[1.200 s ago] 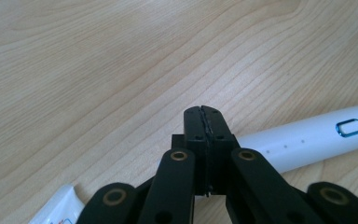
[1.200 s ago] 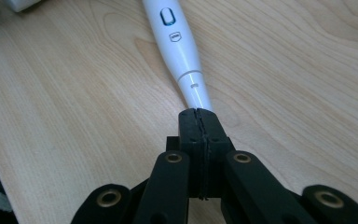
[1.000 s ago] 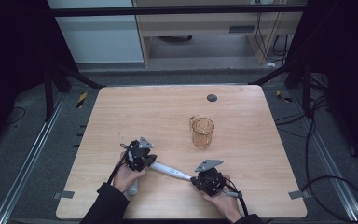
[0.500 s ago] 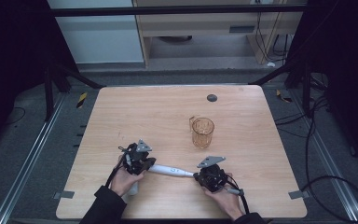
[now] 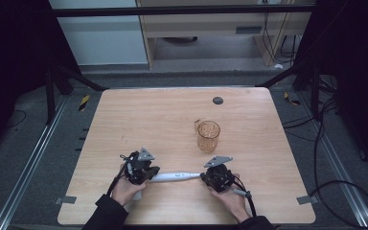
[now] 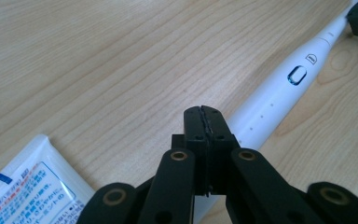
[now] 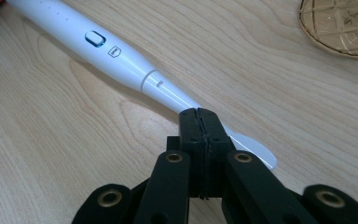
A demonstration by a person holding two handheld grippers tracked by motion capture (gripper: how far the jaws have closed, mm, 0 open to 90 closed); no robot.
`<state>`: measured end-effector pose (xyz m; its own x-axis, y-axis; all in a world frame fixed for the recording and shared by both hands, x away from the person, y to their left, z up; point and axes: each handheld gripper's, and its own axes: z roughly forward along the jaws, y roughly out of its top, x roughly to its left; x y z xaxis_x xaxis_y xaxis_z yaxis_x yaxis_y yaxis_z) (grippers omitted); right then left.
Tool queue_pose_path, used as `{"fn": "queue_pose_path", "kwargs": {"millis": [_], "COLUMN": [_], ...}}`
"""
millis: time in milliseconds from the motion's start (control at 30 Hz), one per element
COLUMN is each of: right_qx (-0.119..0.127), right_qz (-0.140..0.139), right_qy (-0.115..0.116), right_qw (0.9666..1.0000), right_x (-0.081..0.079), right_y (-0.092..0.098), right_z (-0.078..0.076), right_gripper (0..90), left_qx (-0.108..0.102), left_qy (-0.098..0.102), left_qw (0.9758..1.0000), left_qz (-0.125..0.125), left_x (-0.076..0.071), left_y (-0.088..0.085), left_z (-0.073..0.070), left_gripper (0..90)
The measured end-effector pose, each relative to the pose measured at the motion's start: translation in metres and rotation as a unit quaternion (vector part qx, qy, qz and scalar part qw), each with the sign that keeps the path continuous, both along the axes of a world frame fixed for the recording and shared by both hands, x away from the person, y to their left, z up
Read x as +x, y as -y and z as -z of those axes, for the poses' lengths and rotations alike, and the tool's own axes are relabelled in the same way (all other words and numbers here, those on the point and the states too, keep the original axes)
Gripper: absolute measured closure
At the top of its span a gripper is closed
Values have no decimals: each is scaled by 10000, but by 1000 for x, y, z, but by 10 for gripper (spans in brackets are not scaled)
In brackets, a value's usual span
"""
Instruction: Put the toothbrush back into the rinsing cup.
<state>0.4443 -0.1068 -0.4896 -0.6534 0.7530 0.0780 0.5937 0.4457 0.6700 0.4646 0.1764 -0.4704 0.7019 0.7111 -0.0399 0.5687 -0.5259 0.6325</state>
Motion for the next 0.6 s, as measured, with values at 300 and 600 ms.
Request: {"fn": "queue_pose_path", "kwargs": {"millis": [300,600], "right_qx": [32,71], "right_qz": [7,-27], "right_qy": [-11,-5], "right_qw": [10000,10000], "right_x": [1,0], "right_y": [-1,-1], "right_z": [0,-1], "right_gripper": [894,884], "left_qx": [-51,-84], "left_qy": [-85,-159], "left_qw": [9999,9998], "left_qz": [33,53], "left_x": [-10,-18], "left_y": [0,-1], "left_z": [3,5], "left_gripper": [889,888]}}
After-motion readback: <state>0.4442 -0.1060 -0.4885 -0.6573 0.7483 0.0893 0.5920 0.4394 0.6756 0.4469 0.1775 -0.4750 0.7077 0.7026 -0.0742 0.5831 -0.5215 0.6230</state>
